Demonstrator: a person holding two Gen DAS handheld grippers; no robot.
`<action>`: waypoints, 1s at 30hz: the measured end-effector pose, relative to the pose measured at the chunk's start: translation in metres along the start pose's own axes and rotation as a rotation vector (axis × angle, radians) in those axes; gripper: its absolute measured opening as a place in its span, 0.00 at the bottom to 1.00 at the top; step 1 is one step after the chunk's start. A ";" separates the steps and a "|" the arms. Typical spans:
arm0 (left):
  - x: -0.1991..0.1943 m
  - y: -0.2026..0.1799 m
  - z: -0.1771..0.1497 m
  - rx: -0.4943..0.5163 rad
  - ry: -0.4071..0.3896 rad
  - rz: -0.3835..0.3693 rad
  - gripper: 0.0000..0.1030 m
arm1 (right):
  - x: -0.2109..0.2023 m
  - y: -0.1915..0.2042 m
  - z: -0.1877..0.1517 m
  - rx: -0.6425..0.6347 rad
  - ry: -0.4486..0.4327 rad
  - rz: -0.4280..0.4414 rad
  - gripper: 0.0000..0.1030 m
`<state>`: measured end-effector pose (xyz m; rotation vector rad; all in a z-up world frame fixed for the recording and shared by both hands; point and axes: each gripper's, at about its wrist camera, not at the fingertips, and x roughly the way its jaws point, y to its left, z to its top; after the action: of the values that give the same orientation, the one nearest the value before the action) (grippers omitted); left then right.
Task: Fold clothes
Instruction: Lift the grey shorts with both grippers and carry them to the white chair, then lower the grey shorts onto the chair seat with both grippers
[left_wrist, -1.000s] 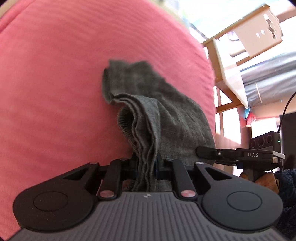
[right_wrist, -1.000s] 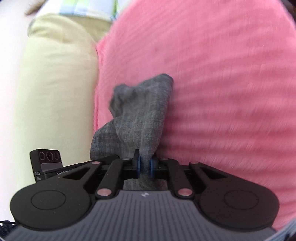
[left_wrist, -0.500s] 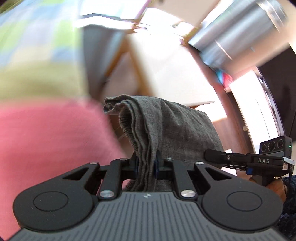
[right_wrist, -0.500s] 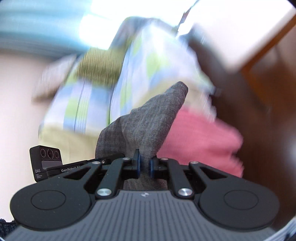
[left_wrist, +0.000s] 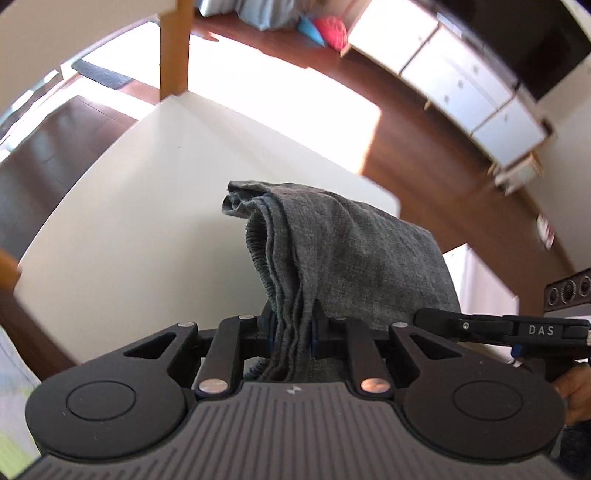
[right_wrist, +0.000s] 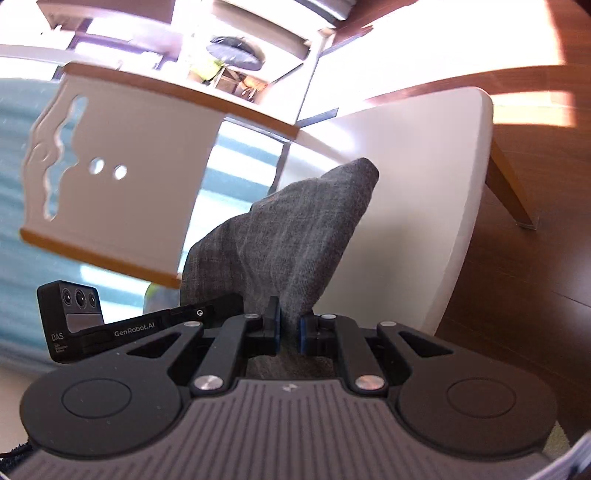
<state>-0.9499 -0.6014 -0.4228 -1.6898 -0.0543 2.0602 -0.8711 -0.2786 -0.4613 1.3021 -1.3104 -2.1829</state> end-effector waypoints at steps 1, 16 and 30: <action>0.017 0.003 0.005 0.012 0.044 0.028 0.34 | 0.017 -0.010 0.002 0.034 -0.014 -0.017 0.08; -0.067 -0.007 -0.078 -0.145 -0.110 0.402 0.58 | 0.022 0.029 0.041 -1.016 0.206 -0.264 0.57; 0.100 -0.182 -0.064 0.143 0.017 1.014 0.52 | 0.047 0.011 -0.004 -2.402 0.292 0.252 0.42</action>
<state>-0.8433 -0.4189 -0.4718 -1.8237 1.1390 2.6016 -0.8955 -0.3159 -0.4792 0.1567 1.1964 -1.4384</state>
